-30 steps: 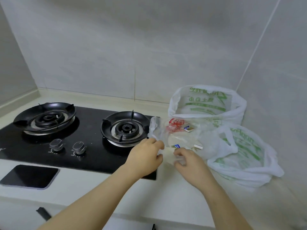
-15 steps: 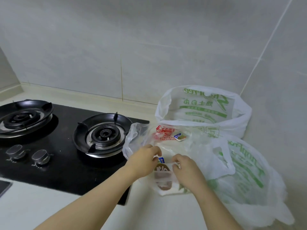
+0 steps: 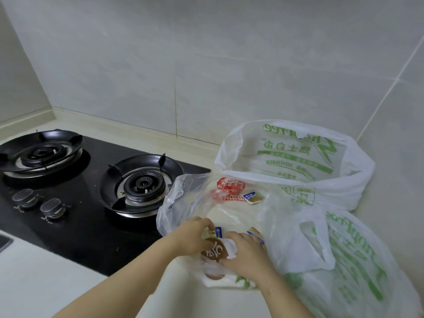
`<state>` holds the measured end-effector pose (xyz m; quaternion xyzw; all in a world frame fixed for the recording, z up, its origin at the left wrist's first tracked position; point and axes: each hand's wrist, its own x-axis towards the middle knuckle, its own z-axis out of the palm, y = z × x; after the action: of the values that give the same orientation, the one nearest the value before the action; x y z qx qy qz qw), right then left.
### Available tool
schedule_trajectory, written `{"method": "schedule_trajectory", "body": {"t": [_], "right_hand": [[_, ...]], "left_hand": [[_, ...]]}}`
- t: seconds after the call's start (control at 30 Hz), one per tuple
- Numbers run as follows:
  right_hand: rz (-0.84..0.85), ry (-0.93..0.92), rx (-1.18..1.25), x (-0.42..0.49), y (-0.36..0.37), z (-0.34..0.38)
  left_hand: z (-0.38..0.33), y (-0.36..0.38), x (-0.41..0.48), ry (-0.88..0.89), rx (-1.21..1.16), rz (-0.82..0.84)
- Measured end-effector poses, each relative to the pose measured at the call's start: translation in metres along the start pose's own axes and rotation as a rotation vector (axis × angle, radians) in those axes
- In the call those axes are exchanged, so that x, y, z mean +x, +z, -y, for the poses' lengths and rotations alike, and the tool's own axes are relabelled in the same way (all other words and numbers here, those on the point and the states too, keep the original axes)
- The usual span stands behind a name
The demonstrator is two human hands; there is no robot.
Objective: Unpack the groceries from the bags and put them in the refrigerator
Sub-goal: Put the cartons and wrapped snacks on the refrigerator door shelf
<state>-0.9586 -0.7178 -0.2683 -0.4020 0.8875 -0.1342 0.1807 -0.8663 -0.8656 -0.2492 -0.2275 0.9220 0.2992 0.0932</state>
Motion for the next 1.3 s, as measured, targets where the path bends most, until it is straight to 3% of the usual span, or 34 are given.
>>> {"method": "schedule_trajectory", "body": {"t": [0.3, 0.53, 0.77, 1.1, 1.23, 1.3], "right_hand": [[0.084, -0.026, -0.003, 0.012, 0.003, -0.009], [0.029, 0.041, -0.048, 0.011, 0.006, -0.007], [0.042, 0.084, -0.007, 0.012, 0.001, -0.007], [-0.063, 0.031, 0.289, 0.009, -0.023, -0.011], [-0.222, 0.003, 0.349, 0.005, -0.039, -0.007], [-0.329, 0.013, 0.498, 0.005, -0.043, -0.003]], "left_hand": [[0.006, -0.001, 0.007, -0.103, 0.033, 0.122], [0.008, 0.002, 0.005, -0.149, 0.106, 0.05], [0.01, -0.003, 0.004, -0.094, -0.017, -0.047], [0.004, -0.01, 0.003, -0.064, -0.549, -0.22], [-0.005, -0.025, 0.005, -0.032, -0.795, -0.378], [-0.01, -0.034, 0.005, -0.039, -0.864, -0.483]]}}
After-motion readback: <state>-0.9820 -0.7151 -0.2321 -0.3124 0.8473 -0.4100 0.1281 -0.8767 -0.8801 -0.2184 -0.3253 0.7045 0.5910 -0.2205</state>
